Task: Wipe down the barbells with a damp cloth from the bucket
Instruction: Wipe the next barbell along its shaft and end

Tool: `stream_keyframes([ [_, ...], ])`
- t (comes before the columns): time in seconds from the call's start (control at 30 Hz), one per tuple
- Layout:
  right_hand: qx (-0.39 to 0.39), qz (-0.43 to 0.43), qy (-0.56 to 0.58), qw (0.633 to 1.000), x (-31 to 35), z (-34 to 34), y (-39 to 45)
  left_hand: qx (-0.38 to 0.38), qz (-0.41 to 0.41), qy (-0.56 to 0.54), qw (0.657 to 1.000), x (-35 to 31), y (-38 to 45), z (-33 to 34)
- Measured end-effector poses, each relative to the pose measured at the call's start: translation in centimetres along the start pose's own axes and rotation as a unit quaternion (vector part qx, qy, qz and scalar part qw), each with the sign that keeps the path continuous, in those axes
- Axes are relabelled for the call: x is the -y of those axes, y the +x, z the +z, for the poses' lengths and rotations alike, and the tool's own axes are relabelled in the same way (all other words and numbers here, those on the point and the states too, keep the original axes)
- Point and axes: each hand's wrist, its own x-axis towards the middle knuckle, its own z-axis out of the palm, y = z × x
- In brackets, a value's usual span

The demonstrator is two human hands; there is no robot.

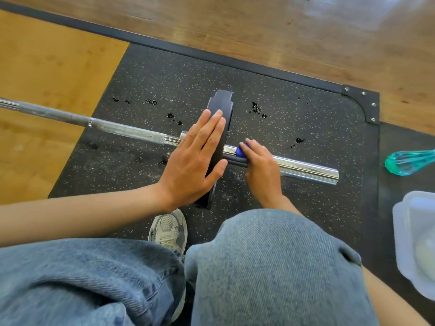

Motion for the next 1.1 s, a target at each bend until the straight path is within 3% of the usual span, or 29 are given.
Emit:
stream_keyframes([
  [0.1, 0.034, -0.101, -0.005, 0.994, 1.7, 1.0, -0.9, -0.003, 0.014, 0.005, 1.000, 0.0, -0.8, -0.2],
  [0.13, 0.032, -0.101, -0.002, 0.994, 1.6, 0.8, -0.6, -0.001, 0.016, 0.007, 1.000, 0.0, -0.9, -0.2],
  [0.23, -0.016, 0.037, 0.020, 0.999, 0.6, -0.1, 0.5, 0.005, 0.019, 0.010, 1.000, 0.1, -1.0, -0.2],
  [0.27, -0.014, 0.046, 0.015, 0.999, 0.9, -0.2, 0.5, 0.007, 0.018, 0.010, 1.000, 0.2, -0.8, -0.2],
  [0.37, 0.046, -0.083, -0.010, 0.995, 1.4, 0.4, -0.1, 0.011, 0.015, 0.013, 1.000, 0.7, 0.1, -0.4],
  [0.43, 0.052, -0.104, -0.014, 0.993, 0.7, -0.1, 0.8, 0.017, 0.010, 0.026, 0.999, 0.9, 1.0, -0.6],
  [0.57, 0.003, 0.060, 0.011, 0.998, 1.6, -0.1, 3.4, -0.010, -0.028, 0.057, 0.998, 1.5, 4.4, -0.9],
  [0.7, 0.035, -0.047, -0.018, 0.998, 1.4, 1.2, 3.8, -0.037, -0.047, 0.058, 0.996, 0.5, 4.7, 0.2],
  [0.87, -0.036, 0.042, -0.029, 0.998, -0.9, 0.2, 7.4, -0.019, -0.021, 0.088, 0.996, 1.0, 5.5, 1.5],
  [1.0, 0.017, -0.056, -0.041, 0.997, -0.8, 1.4, 7.9, -0.021, -0.027, 0.095, 0.995, 2.2, 9.7, 1.1],
  [1.1, -0.009, -0.062, -0.039, 0.997, -2.6, 0.7, 10.5, -0.059, -0.046, 0.095, 0.993, 2.5, 11.6, 0.9],
])
